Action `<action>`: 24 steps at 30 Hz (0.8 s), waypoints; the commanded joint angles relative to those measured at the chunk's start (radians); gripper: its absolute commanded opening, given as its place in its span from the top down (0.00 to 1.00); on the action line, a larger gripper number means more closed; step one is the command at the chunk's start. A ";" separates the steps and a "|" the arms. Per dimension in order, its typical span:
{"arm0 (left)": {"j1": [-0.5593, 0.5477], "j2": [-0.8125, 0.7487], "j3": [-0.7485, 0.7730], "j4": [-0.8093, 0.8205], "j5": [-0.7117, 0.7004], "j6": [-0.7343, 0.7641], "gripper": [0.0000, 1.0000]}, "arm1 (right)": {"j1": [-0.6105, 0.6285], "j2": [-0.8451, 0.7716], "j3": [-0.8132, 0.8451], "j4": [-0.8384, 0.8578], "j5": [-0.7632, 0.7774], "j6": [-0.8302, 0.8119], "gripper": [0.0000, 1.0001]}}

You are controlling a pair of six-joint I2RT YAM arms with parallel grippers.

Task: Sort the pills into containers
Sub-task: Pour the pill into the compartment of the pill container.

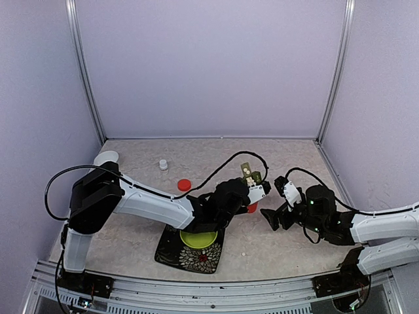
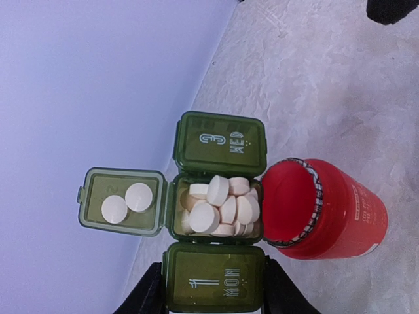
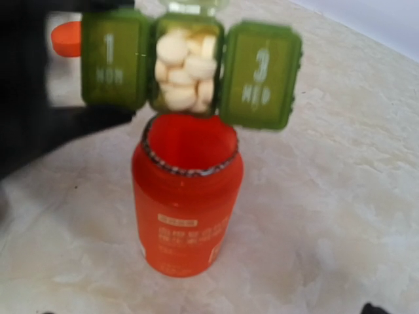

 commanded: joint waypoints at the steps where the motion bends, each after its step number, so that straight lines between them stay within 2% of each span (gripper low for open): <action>1: -0.010 0.033 -0.010 0.007 -0.007 0.002 0.70 | -0.004 0.011 0.029 0.003 -0.007 0.000 0.00; 15: 0.005 0.004 0.023 -0.006 0.013 -0.029 0.70 | -0.004 0.017 0.033 0.003 -0.009 0.000 0.00; 24: 0.042 -0.048 0.033 -0.078 0.103 -0.172 0.70 | -0.004 0.011 0.030 0.002 -0.010 0.000 0.00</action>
